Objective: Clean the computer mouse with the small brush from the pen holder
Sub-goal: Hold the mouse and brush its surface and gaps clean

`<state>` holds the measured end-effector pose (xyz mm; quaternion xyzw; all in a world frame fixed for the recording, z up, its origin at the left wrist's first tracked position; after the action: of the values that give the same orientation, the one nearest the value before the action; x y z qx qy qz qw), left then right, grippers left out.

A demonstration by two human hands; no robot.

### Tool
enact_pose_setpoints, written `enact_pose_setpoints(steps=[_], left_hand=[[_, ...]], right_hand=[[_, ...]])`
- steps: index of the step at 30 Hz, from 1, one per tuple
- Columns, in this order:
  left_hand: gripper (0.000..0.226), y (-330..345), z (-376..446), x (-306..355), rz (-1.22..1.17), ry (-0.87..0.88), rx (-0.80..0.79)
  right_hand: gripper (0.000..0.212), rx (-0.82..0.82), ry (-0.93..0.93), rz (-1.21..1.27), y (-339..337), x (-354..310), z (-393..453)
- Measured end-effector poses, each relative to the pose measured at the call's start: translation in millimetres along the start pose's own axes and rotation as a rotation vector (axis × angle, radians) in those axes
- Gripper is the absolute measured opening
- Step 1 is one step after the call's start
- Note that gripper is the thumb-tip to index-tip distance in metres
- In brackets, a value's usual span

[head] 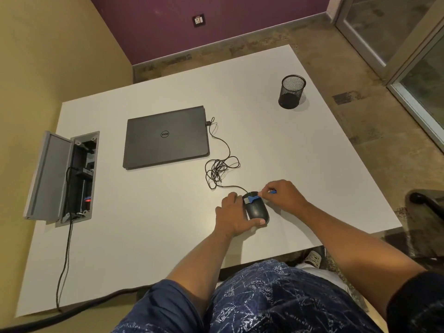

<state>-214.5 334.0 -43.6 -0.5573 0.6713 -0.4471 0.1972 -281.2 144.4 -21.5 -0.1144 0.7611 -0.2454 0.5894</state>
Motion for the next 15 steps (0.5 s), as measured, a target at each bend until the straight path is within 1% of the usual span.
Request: enact_pose_setpoints(steps=[3, 5, 7, 10, 12, 15], left_hand=[[0.1, 2, 1, 1, 0.017, -0.011, 0.003], [0.103, 1, 1, 1, 0.003, -0.016, -0.004], [0.106, 1, 1, 2, -0.005, -0.009, -0.016], [0.105, 1, 2, 2, -0.007, -0.003, -0.026], [0.105, 1, 3, 2, -0.004, -0.005, -0.024], [0.105, 1, 4, 1, -0.001, -0.008, -0.018]], right_hand=[[0.02, 0.087, 0.039, -0.088, -3, -2, 13], [0.022, 0.148, 0.076, -0.065, -8, 0, 15], [0.021, 0.115, 0.091, -0.021, -12, 5, 11], [0.02, 0.021, 0.091, -0.036, -16, 14, -1], [0.02, 0.035, 0.098, -0.035, -19, 20, -5], [0.02, 0.099, 0.09, -0.034, -21, 22, -6]])
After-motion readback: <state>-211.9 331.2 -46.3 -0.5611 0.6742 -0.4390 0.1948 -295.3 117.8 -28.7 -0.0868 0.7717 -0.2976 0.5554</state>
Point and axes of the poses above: each hand's wrist, its own z-axis towards the middle knuckle, its own y-axis out of the palm, x = y × z, the point moved 1 cm from there along z, towards the middle knuckle, and after that the axes turned 15 degrees about -y, right-handed, at the moved point
